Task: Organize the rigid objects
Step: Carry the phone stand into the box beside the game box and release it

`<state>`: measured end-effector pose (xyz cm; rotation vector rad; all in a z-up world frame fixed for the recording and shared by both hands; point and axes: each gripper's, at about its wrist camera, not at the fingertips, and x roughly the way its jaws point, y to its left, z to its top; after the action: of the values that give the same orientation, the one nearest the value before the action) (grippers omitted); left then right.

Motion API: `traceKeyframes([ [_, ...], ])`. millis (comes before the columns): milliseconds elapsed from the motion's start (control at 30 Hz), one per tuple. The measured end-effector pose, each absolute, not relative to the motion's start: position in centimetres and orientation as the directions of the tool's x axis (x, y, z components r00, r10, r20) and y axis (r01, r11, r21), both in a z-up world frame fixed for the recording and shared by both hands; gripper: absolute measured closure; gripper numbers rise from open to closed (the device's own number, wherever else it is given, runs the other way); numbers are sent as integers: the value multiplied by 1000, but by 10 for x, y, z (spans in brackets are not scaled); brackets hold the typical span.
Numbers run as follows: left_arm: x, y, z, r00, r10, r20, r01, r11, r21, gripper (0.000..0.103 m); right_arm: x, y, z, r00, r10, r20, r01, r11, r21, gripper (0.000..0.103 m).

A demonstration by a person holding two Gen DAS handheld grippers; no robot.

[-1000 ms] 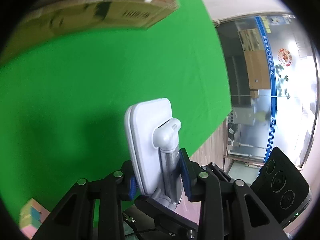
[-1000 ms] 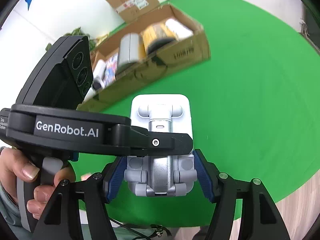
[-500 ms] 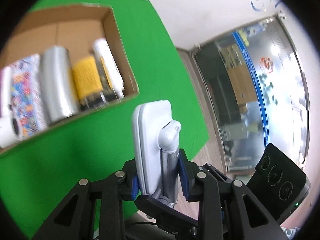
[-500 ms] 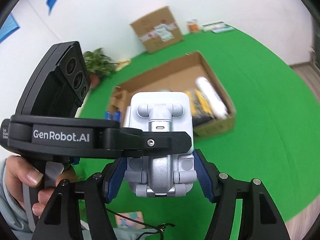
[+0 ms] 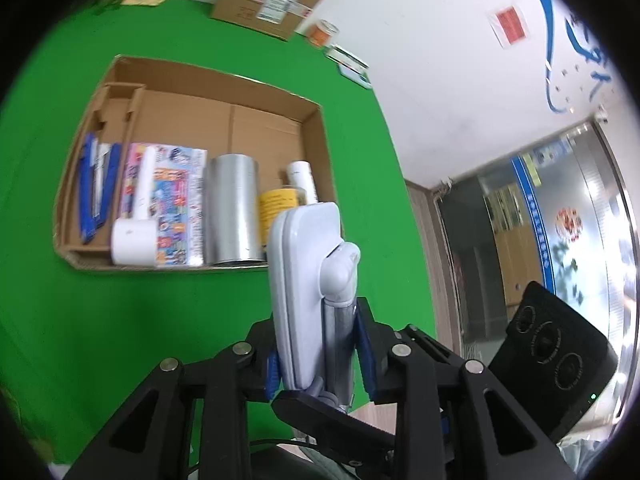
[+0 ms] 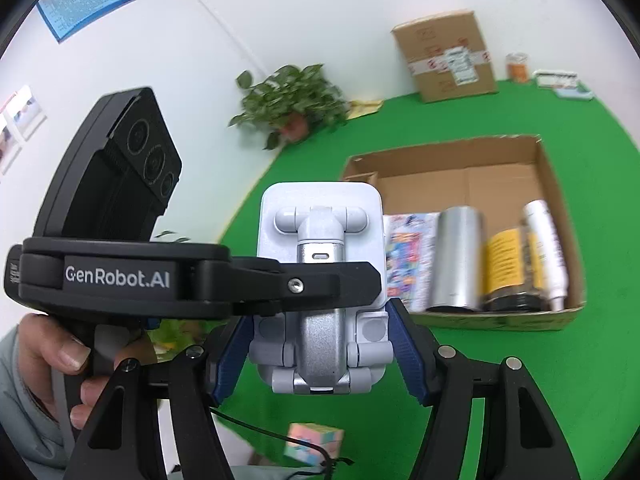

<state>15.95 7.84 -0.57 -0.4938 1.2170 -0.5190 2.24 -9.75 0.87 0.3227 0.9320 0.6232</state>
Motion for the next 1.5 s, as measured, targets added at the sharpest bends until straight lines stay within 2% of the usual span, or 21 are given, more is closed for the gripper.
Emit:
traceKeyframes([
  [233,178,115,-17,274,-631,-725,44,762,-647,74,50,-58,-3,358,630,-689,-389,771,503,40],
  [400,211,128,-21,255,-687,-680,80,716,-694,74,85,-38,-2,379,569,-730,-363,817,448,40],
  [567,256,124,-35,181,-726,-664,130,687,-715,75,121,-38,-12,397,513,-761,-260,858,442,40],
  [833,319,117,-93,31,-743,-669,125,667,-735,75,186,-45,-75,336,477,-812,-62,872,486,40],
  [1200,372,121,-146,-45,-713,-700,51,698,-715,73,257,-36,-148,252,464,-849,-14,879,476,40],
  [1267,374,121,-149,-40,-684,-728,47,727,-686,68,261,-36,-158,244,457,-855,0,882,472,40],
  [1367,376,126,-150,-27,-644,-764,23,764,-645,46,265,-33,-174,232,426,-875,15,897,441,40],
  [1500,374,144,-139,25,-627,-778,-3,778,-628,45,266,-27,-183,245,400,-883,19,909,417,35],
])
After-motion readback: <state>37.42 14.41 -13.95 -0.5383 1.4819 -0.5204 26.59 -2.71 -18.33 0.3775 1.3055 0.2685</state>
